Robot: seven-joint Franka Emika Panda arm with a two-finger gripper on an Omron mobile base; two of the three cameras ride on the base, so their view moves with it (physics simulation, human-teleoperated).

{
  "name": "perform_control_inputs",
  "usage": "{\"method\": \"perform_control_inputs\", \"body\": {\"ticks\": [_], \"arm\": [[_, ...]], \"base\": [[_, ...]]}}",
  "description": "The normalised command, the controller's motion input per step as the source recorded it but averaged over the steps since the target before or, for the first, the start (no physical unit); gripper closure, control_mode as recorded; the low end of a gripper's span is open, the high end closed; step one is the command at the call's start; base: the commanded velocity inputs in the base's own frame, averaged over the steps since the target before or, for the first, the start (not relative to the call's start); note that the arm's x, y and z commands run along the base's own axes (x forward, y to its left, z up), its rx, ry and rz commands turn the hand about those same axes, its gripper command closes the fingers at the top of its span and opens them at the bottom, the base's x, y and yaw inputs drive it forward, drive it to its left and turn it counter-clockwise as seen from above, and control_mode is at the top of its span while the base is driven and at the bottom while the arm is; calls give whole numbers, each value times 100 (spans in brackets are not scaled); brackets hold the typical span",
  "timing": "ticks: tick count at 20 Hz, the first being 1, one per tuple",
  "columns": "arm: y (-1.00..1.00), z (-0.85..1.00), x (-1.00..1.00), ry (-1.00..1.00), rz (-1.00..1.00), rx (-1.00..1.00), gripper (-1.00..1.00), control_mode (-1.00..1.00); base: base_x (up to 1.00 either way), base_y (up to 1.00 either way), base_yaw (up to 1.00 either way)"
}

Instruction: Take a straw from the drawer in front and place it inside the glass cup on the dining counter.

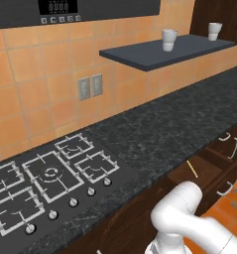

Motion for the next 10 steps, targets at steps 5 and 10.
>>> {"method": "perform_control_inputs", "body": {"ticks": [5,10], "arm": [[8,87,-27,-4,0,-18,-100,-100],[37,100,17,-1,3,-28,-100,-100]], "base": [[0,0,0],[0,0,0]]}}
